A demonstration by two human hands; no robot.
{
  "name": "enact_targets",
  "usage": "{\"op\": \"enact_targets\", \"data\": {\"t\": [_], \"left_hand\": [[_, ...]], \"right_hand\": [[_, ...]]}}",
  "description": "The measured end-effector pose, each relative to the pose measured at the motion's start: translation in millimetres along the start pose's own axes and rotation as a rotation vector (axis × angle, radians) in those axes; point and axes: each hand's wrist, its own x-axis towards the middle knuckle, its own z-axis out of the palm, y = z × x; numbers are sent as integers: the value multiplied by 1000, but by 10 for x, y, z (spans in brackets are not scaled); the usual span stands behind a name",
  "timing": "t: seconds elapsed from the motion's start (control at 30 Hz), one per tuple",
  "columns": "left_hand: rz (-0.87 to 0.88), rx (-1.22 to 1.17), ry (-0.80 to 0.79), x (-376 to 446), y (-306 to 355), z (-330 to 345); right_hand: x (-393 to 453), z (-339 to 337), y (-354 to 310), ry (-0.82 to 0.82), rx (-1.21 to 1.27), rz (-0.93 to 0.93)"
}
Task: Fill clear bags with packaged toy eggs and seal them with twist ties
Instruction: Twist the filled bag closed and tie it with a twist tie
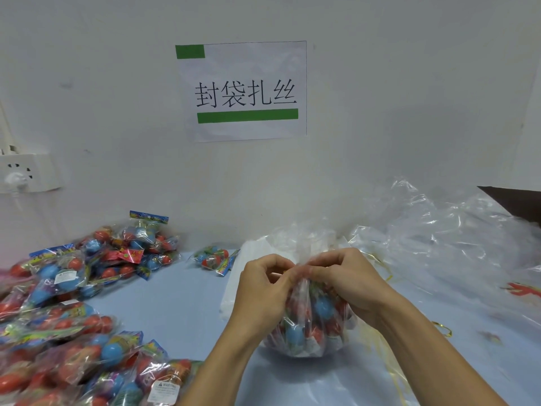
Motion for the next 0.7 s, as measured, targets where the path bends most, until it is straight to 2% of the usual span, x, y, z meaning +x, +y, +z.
{"op": "enact_targets", "data": {"t": [0.37,0.53,0.7], "left_hand": [[25,177,44,-14,-7,20],[-16,119,63,-7,13,35],[-63,13,51,-4,16,23]], "right_hand": [[-6,-29,-5,-31,-26,-8],[-5,-47,-22,24,-76,-55],[-24,-61,-33,-8,-56,-50]]}}
